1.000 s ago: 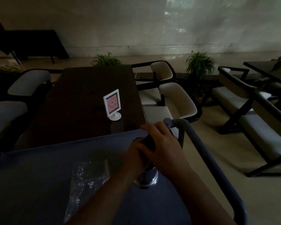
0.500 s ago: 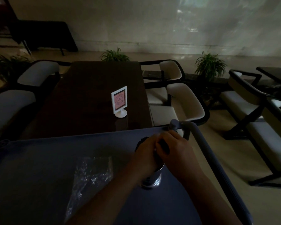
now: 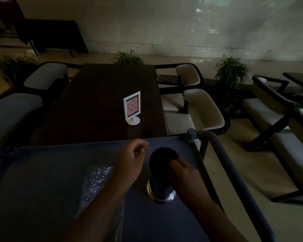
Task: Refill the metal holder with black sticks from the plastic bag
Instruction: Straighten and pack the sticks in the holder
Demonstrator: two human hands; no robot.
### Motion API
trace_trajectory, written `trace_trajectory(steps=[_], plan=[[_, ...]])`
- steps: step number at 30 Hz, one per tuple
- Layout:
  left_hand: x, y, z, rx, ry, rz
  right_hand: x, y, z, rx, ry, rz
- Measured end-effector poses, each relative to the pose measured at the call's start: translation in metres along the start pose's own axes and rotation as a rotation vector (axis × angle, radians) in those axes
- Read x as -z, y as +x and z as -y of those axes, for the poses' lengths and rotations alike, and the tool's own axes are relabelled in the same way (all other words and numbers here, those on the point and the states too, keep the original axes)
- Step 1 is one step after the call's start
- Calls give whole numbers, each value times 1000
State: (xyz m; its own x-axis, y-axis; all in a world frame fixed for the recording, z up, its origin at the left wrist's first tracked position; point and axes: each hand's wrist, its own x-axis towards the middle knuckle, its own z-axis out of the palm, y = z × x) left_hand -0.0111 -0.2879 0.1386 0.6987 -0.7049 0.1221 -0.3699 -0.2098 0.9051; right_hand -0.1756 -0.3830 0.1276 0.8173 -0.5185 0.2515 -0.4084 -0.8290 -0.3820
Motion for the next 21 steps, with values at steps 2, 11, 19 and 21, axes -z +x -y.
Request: trace_trajectory(steps=[2,11,19,21], plan=[[-3,-4,6,18,9,-6,-5,-1,-1,-12,-22,-11],[-13,-19,18,76,-16,74,-14,-7,-2,-35,-35,-28],[-29,-29,24,124,-90,113,-5,-10,-16,-415,556,-386],[-32,-31,23,151,-95,138,-8,-11,-21,-534,673,-405]])
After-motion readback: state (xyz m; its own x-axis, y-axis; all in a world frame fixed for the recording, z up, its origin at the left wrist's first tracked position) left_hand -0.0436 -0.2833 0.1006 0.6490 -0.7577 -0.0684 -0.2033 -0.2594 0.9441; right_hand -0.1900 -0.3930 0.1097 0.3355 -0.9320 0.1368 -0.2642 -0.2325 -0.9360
